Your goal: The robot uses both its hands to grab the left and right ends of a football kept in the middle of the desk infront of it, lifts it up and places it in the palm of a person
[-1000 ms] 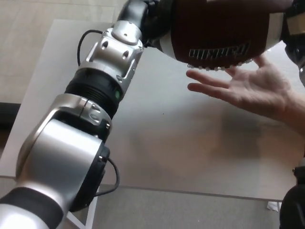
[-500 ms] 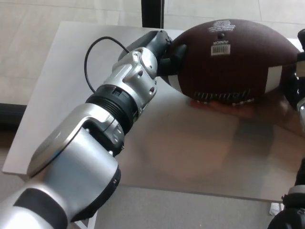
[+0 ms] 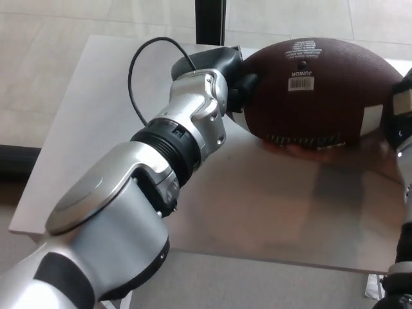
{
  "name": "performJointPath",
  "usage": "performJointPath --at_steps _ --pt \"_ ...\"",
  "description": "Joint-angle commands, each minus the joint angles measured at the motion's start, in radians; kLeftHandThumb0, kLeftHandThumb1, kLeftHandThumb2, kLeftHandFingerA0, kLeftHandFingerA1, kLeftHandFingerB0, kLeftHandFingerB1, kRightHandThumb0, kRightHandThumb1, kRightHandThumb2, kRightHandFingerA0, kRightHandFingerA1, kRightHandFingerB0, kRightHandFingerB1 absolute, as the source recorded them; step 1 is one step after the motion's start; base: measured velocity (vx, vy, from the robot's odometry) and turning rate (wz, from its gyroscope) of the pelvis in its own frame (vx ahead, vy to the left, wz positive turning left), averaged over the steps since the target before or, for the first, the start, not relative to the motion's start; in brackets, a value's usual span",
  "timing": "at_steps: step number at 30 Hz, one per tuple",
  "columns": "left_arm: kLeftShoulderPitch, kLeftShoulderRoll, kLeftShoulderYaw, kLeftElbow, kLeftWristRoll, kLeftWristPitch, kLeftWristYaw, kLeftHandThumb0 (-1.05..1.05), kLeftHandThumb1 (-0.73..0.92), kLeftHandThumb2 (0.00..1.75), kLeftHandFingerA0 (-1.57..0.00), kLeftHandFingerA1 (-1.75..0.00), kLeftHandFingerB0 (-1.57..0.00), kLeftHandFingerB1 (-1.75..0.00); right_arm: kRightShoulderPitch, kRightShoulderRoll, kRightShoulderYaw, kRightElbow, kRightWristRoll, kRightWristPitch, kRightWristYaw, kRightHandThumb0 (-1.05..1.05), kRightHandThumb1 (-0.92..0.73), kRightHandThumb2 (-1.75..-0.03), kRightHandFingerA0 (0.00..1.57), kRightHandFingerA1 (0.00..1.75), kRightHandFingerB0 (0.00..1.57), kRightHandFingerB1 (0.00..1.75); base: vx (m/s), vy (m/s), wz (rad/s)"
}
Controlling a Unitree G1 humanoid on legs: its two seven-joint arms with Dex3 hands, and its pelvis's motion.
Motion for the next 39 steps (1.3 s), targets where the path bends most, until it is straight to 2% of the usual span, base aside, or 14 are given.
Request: performJointPath --at_steps 1,2,3,6,7,11,18,27,28,32,34,35,36,39 --pt "0.033 0.015 0.162 -0.101 -0.062 -0.017 -0.074 -0.89 0.52 0.87 0.0 -0.27 0.0 0.0 0.035 -0.181 0.219 -0.032 -0.171 0.08 0.074 -1.05 -0.9 -0.68 0.0 0.0 0.0 0.0 0.0 0.0 0.0" --pt "0.038 0.044 0.199 -0.126 -0.08 -0.043 -0.077 -0.81 0.51 0.81 0.0 -0.31 0.0 0.0 0.036 -0.211 0.244 -0.056 -0.176 0.115 0.084 -1.01 -0.7 -1.03 0.0 0.0 0.0 0.03 0.0 0.0 0.0" --pt "0.047 0.08 0.252 -0.157 -0.099 -0.076 -0.075 -0.93 0.54 0.9 0.0 -0.24 0.0 0.0 0.036 -0.253 0.279 -0.076 -0.188 0.145 0.1 -1.05 -0.92 -0.7 0.0 0.0 0.0 0.0 0.0 0.0 0.0" --pt "0.047 0.124 0.329 -0.205 -0.109 -0.057 -0.105 -0.96 0.57 0.93 0.0 -0.21 0.0 0.0 0.039 -0.314 0.308 -0.1 -0.168 0.169 0.123 -1.05 -0.92 -0.67 0.0 0.0 0.0 0.02 0.0 0.0 0.0" --pt "0.064 0.166 0.381 -0.251 -0.13 -0.067 -0.112 -0.92 0.52 0.89 -0.01 -0.31 0.0 0.0 0.037 -0.346 0.317 -0.119 -0.17 0.185 0.128 -1.02 -0.71 -1.02 0.0 0.0 0.0 0.02 0.0 0.0 0.0" --pt "0.129 0.356 0.503 -0.438 -0.142 -0.06 -0.174 -0.89 0.52 0.87 0.0 -0.25 0.0 0.0 0.041 -0.48 0.345 -0.195 -0.188 0.226 0.164 -1.05 -0.92 -0.7 0.0 0.0 0.0 0.02 0.0 0.0 0.0" --pt "0.427 0.589 0.845 -0.786 -0.319 0.004 -0.281 -0.87 0.45 0.77 0.0 -0.13 0.0 0.0 0.091 -0.703 0.309 -0.17 -0.202 0.073 0.261 -1.05 -0.81 -1.21 0.0 0.15 0.0 0.0 0.0 0.0 0.0" --pt "0.938 0.607 1.237 -1.34 -0.439 0.096 -0.311 -0.88 0.48 0.82 0.0 -0.26 0.0 -0.03 0.368 -0.858 0.01 -0.536 -0.065 0.138 0.416 -1.05 -0.7 -1.19 0.09 0.17 0.0 0.16 0.0 0.0 0.0" --pt "1.015 0.591 1.283 -1.4 -0.45 0.07 -0.325 -0.7 0.68 0.62 0.0 -0.32 0.0 -0.07 0.427 -0.841 -0.045 -0.59 -0.046 0.121 0.437 -1.05 -0.71 -1.18 0.54 0.73 0.0 0.14 0.0 0.0 0.0" --pt "1.545 0.405 1.618 -1.738 -0.585 -0.123 -0.45 -0.84 0.55 0.93 -0.01 -0.45 0.0 -0.12 0.848 -0.56 -0.348 -0.964 -0.059 -0.068 0.405 -0.96 -0.7 -1.14 0.09 0.21 0.08 0.17 0.0 0.0 0.0" --pt "1.694 0.345 1.753 -1.757 -0.689 -0.214 -0.503 -0.75 0.73 0.61 -0.07 -0.51 -0.01 -0.29 1.011 -0.405 -0.425 -1.029 0.01 -0.205 0.418 -0.87 -0.69 -1.1 0.0 0.22 0.14 0.23 0.0 0.0 0.0" --pt "1.753 0.318 1.819 -1.751 -0.745 -0.249 -0.526 -0.77 0.56 0.91 -0.07 -0.55 -0.04 -0.28 1.083 -0.327 -0.457 -1.045 0.042 -0.272 0.419 -0.78 -0.64 -1.06 0.0 0.28 0.07 0.27 0.0 0.0 0.0" --pt "1.802 0.291 1.869 -1.742 -0.788 -0.282 -0.537 -0.69 0.72 0.63 -0.07 -0.53 -0.04 -0.3 1.15 -0.254 -0.487 -1.058 0.034 -0.325 0.397 -0.91 -0.8 -0.7 0.16 0.29 0.12 0.27 0.0 0.0 0.0" --pt "1.879 0.263 1.935 -1.669 -0.829 -0.382 -0.564 -0.7 0.73 0.63 -0.09 -0.49 -0.01 -0.29 1.214 -0.138 -0.539 -1.032 0.092 -0.422 0.357 -0.85 -0.83 -0.66 0.29 0.31 0.24 0.29 0.0 0.0 0.0"
